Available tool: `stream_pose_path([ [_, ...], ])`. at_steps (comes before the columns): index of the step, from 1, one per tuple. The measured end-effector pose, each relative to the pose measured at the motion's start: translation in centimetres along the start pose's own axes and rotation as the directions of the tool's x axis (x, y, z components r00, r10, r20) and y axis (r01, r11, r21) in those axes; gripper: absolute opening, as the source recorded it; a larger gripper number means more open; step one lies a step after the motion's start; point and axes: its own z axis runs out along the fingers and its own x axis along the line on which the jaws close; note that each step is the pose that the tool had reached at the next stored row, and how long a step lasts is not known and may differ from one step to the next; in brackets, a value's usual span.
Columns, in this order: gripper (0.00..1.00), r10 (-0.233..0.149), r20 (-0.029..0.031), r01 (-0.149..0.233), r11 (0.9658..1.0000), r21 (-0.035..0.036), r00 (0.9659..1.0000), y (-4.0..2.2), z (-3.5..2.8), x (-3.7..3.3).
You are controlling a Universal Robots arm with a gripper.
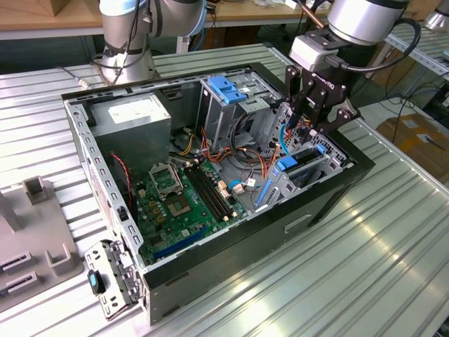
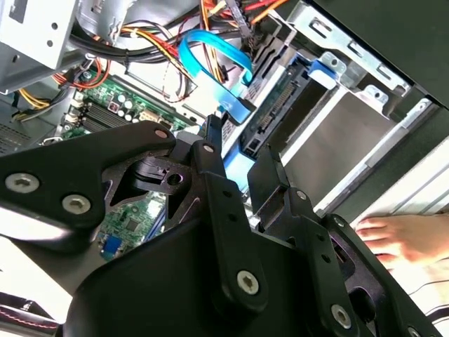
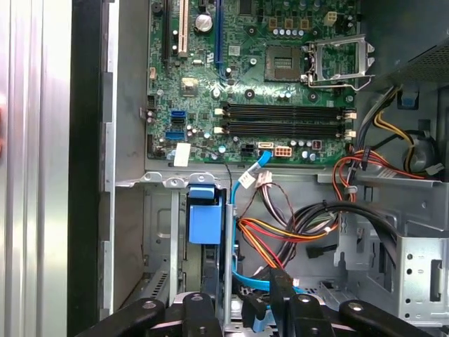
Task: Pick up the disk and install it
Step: 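Insert the first disk wire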
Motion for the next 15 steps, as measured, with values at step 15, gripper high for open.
stream_pose_path([
  [15, 0.43, 0.0, 0.0, 0.0, 1.0, 0.0, 1.0, -0.01, 0.0, -0.54],
])
